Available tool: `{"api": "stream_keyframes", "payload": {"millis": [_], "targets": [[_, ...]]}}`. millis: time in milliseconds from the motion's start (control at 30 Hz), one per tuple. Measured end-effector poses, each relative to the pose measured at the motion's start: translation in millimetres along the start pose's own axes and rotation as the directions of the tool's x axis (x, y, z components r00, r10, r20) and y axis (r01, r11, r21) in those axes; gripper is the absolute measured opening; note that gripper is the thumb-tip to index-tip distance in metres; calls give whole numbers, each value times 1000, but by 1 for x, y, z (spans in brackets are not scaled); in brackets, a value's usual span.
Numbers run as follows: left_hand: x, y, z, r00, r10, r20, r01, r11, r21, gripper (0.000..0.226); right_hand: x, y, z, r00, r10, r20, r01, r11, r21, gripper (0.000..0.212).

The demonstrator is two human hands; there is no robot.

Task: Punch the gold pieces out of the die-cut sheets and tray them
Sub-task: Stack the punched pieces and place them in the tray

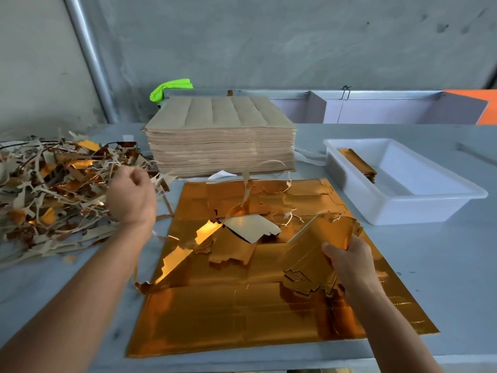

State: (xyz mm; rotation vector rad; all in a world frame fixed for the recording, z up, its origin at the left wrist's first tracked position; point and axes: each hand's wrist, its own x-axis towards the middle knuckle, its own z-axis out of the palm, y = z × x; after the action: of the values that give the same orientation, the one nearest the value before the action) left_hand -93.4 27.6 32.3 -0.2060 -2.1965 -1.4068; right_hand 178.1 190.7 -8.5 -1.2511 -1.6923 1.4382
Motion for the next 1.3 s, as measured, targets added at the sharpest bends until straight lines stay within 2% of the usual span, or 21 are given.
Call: {"api": "stream_keyframes", "payload": {"millis": [67,133,200,267,333,367,400,433,500,567,600,633,700,733,767,867,933,1033,1100,1200,1300], "targets": [[4,-7,-3,995,99,11,-100,983,156,18,0,0,0,1000,-8,-12,8,1000,-14,23],[-2,-15,-1,939,204,277,-282,917,281,26,-1,0,3,1000,-10,-7,10,1000,-25,27],[-16,-16,0,808,294,510,-467,848,251,40,0,0,7,1000,-11,3,12,999,-44,25],[-33,-9,-3,624,437,648,-575,818,2,53,1,0,11,1000,-19,18,20,998,-61,17],[-53,-3,-5,330,560,760,-639,725,-257,58,0,-1,14,999,-32,25,33,997,-67,15],[-63,-3,-4,186,554,811,-692,660,-292,64,0,-1,15,999,-37,26,39,997,-73,18],[-70,-4,-1,89,523,848,-759,587,-282,68,-1,-2,16,999,-41,28,43,996,-83,21],[-76,-6,2,50,493,869,-822,515,-244,68,-2,-2,16,999,-42,30,45,995,-87,23],[-79,-10,7,65,510,858,-879,436,-193,46,-5,-4,16,998,-44,37,47,995,-91,24],[-76,-8,7,106,564,819,-836,497,-234,24,-7,-5,14,998,-51,44,55,993,-103,25],[-73,-5,5,194,573,796,-754,606,-253,20,-8,-5,14,997,-54,52,59,992,-108,25],[-68,-1,4,328,536,778,-615,746,-254,19,-8,-5,13,997,-54,62,61,992,-112,24],[-58,11,1,608,350,713,-235,937,-259,17,-9,-6,14,996,-36,80,45,994,-103,22],[-53,18,-1,687,222,692,-42,963,-267,16,-10,-7,15,996,-23,90,30,996,-82,20],[-50,24,-1,715,107,691,117,956,-270,16,-11,-8,16,995,-10,102,17,998,-65,19],[-51,40,-5,654,-39,755,434,837,-333,12,-14,-13,19,990,11,137,-8,1000,-25,21],[-62,44,-7,651,29,759,442,798,-409,17,-16,-16,21,985,15,170,-18,1000,17,14],[-90,48,-9,652,255,714,233,829,-508,26,-17,-18,26,981,22,194,-39,996,84,15],[-113,49,-10,594,420,686,13,848,-530,28,-18,-19,31,976,54,211,-96,976,194,18],[-138,43,-5,428,666,610,-313,743,-591,30,-20,-19,32,971,135,197,-205,896,395,25],[-154,38,1,269,792,548,-617,579,-533,31,-19,-9,26,985,61,162,-135,856,499,51]]}}
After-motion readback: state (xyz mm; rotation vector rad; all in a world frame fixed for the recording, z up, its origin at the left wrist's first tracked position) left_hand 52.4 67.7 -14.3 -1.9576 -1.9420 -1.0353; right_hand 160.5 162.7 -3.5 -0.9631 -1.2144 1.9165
